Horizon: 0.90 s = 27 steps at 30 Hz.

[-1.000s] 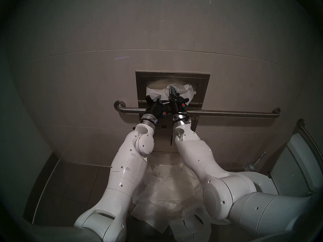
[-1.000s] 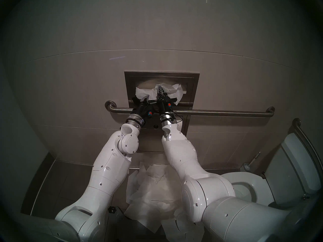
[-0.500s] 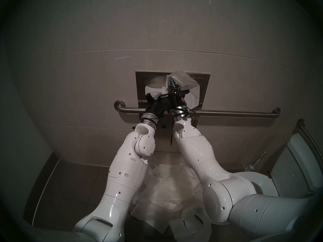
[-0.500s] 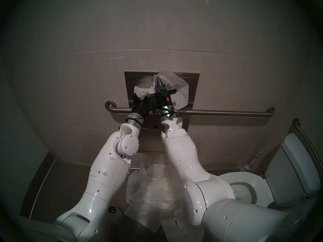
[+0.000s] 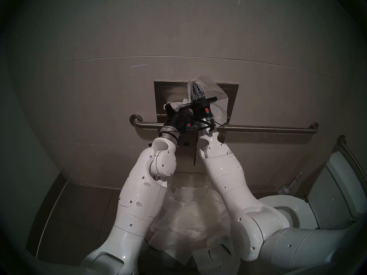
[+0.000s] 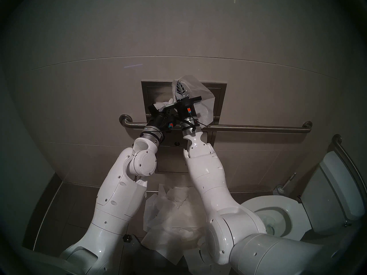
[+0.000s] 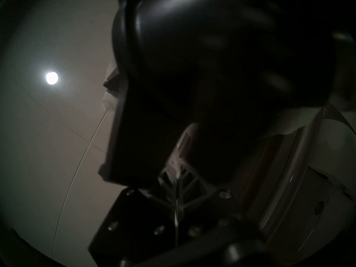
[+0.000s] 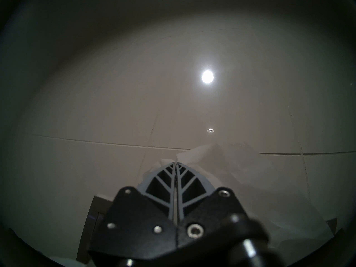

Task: Take out a toilet seat cover

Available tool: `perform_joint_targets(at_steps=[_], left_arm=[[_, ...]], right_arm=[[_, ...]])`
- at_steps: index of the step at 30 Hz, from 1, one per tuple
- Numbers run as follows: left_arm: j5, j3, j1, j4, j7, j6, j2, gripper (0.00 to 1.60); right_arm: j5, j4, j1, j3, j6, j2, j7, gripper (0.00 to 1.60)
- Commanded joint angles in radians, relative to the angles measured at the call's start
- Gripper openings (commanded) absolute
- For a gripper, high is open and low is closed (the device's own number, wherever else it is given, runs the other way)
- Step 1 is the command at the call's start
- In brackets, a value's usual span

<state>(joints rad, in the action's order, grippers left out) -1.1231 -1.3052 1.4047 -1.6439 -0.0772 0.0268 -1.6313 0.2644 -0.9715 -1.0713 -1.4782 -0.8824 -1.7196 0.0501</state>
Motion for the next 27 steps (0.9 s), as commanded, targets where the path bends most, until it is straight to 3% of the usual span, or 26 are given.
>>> perform_joint_targets(at_steps=[1, 17, 27], left_arm=[[0.009, -0.002, -0.026, -0.071, -0.023, 0.025, -0.009, 0.0], [0.009, -0.05, -0.154, -0.065, -0.042, 0.044, -0.008, 0.0], [-0.004, -0.079, -0.197, -0.06, -0.045, 0.035, -0.017, 0.0]], right_arm=[[0.075, -0.115, -0.04, -0.008, 0.024, 0.01, -0.042, 0.0], [0.152, -0.146, 0.122, -0.026, 0.106, 0.054, -0.022, 0.0], [0.183, -0.146, 0.162, -0.026, 0.147, 0.062, -0.003, 0.0]])
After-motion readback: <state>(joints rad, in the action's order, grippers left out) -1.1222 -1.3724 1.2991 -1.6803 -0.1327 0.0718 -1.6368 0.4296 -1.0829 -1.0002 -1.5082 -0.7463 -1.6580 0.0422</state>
